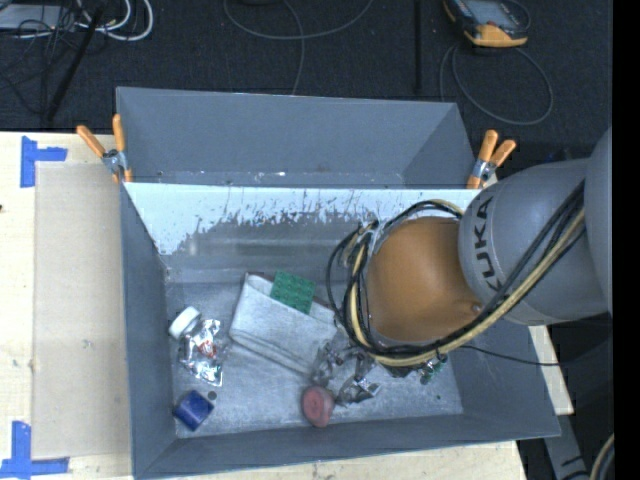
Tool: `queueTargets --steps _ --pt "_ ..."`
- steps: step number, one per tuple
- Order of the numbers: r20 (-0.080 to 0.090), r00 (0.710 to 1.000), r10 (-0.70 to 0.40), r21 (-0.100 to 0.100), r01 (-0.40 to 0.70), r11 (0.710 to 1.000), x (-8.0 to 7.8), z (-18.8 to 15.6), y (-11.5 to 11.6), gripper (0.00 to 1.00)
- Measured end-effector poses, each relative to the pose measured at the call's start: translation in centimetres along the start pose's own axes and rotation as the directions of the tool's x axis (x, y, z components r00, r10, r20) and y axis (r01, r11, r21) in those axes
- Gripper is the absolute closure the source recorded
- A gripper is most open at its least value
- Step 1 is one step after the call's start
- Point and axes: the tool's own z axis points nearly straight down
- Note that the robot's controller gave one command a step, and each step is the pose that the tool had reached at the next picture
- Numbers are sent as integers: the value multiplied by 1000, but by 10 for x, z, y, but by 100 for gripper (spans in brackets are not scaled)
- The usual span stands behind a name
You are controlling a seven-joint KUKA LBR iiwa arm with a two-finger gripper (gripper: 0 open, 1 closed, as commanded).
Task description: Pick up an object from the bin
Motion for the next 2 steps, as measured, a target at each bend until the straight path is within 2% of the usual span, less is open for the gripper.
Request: queueTargets --steps 1,2 --pt "-6 1000 -3 -3 3 1000 1 1 1 0" --pt "0 1000 9 0 -9 1000 -55 16 52 0"
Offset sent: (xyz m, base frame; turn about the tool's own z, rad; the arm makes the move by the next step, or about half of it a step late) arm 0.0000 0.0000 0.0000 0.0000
